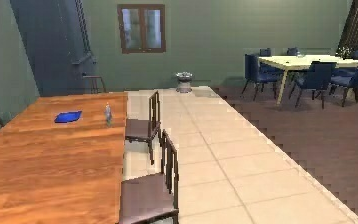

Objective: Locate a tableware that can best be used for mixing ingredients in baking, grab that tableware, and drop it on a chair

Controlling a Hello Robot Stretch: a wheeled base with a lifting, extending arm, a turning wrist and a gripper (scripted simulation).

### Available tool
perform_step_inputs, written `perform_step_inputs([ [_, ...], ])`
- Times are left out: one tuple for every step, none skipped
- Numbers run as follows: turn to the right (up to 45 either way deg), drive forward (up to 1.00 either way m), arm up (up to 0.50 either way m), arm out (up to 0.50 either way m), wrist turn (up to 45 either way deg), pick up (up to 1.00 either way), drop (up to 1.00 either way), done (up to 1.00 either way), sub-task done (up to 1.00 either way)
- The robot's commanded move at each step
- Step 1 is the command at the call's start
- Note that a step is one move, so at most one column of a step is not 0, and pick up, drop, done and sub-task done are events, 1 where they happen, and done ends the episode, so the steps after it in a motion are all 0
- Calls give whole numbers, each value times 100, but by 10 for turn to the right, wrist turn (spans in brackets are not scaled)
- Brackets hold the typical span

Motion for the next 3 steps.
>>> perform_step_inputs([
  [-450, 0, 0, 0, 0, 0, 0, 0, 0],
  [-450, 0, 0, 0, 0, 0, 0, 0, 0],
  [-450, 0, 0, 0, 0, 0, 0, 0, 0],
])
